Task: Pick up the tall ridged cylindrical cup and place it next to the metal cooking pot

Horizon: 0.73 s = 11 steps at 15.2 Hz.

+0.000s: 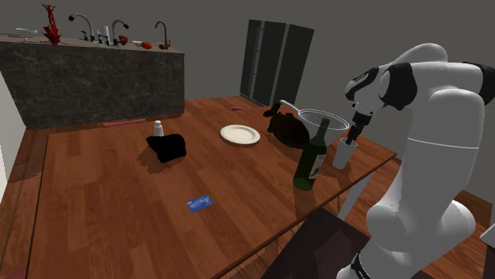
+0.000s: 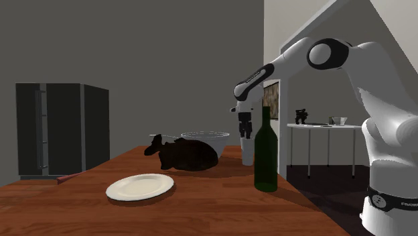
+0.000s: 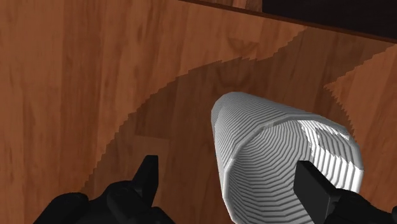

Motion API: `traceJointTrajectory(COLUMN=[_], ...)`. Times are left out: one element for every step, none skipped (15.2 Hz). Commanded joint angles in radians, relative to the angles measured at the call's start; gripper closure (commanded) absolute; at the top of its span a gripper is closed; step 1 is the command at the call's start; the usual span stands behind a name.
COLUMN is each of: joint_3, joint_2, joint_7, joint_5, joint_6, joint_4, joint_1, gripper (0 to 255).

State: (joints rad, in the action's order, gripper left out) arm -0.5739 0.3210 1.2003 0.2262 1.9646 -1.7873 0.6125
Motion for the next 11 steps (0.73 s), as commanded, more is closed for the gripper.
traceJointTrajectory(joint_3=[-0.004, -0.007, -0.009, -0.009, -0.009, -0.009, -0.009, -0.009, -0.009, -0.009, -0.009], joint_2=[-0.011, -0.017, -0.021, -0.021, -0.021, -0.021, -0.021, -0.021, -0.021, -0.021, -0.021], joint_7=[-0.008, -0.012, -0.015, -0.015, -0.015, -0.015, -0.015, -0.015, -0.015, -0.015, -0.015], joint_5=[-0.010, -0.015, -0.019, -0.019, -0.019, -0.019, -0.019, -0.019, -0.019, -0.019, -0.019], joint_6=[-0.049, -0.080, -0.105, -0.105, -0.105, -0.105, -0.105, -0.105, -0.105, -0.105, -0.105], joint_4=[0.040, 0.066, 0.088, 0.088, 0.088, 0.088, 0.088, 0.088, 0.088, 0.088, 0.088], joint_1=[0.001, 0.002, 0.003, 0.003, 0.003, 0.003, 0.003, 0.003, 0.003, 0.003, 0.003], gripper=[0, 0, 0, 0, 0, 0, 0, 0, 0, 0, 0])
